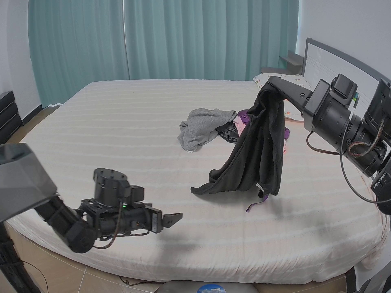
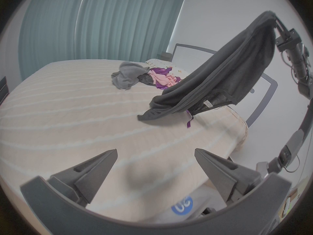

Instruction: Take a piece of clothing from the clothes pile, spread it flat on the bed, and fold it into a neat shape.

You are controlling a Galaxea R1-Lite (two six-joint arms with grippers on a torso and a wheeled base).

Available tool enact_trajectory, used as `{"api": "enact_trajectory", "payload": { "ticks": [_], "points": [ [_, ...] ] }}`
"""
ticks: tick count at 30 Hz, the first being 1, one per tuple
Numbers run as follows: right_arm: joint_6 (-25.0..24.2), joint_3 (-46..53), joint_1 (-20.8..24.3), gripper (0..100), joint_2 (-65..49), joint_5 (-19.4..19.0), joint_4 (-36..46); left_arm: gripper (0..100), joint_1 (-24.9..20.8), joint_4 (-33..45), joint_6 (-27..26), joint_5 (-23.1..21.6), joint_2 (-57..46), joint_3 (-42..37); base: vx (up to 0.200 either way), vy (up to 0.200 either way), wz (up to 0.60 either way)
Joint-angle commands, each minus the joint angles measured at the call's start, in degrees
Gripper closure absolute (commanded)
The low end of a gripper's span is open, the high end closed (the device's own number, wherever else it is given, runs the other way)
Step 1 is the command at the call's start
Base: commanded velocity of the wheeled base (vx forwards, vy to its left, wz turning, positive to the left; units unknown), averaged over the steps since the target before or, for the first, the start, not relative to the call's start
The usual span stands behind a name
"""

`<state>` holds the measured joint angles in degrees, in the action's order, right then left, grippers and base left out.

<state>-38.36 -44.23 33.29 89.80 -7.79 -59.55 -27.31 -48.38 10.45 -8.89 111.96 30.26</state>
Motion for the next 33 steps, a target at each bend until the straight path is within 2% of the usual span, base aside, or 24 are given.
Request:
{"api": "enact_trajectory", "payload": {
  "ticks": [1, 7, 14, 21, 22, 25, 29, 33],
  "points": [
    [0.0, -1.1, 0.6, 100, 0.1, 0.0, 0.1, 0, -4.9, -4.8, 1.7, 1.9, 19.1, 13.0, 0.0, 0.0, 0.0],
    [0.0, -1.5, 0.7, 100, 0.0, 0.0, 0.1, 0, -4.6, -5.0, 1.6, 1.8, 24.1, 19.4, 0.0, 0.0, 0.0],
    [0.0, -1.8, 0.7, 100, -0.1, 0.0, 0.1, 0, -4.0, -4.5, 1.7, 1.9, 30.9, 31.3, 0.0, 0.0, 0.0],
    [0.0, -1.8, 0.5, 100, -0.1, 0.0, 0.1, 0, -4.2, -2.6, 1.8, 1.8, 34.2, 38.5, 0.0, 0.0, 0.0],
    [0.0, -1.8, 0.5, 100, -0.1, 0.0, 0.1, 100, -4.2, -2.2, 1.8, 1.7, 34.3, 38.7, 0.0, 0.0, 0.0],
    [0.0, -1.7, 0.4, 100, -0.1, 0.0, 0.1, 100, -4.3, -1.9, 2.2, 1.6, 34.3, 38.9, 0.0, 0.0, 0.0],
    [-0.2, -1.7, -0.8, 100, -0.1, 0.0, 0.0, 100, -4.4, -2.0, 5.5, 2.3, 33.8, 37.7, 0.0, 0.0, 0.0],
    [-0.5, -0.9, -3.8, 100, 0.7, -0.4, 0.1, 100, -3.9, -2.4, 11.2, 2.6, 26.9, 31.1, 0.0, 0.0, 0.0]
  ]
}}
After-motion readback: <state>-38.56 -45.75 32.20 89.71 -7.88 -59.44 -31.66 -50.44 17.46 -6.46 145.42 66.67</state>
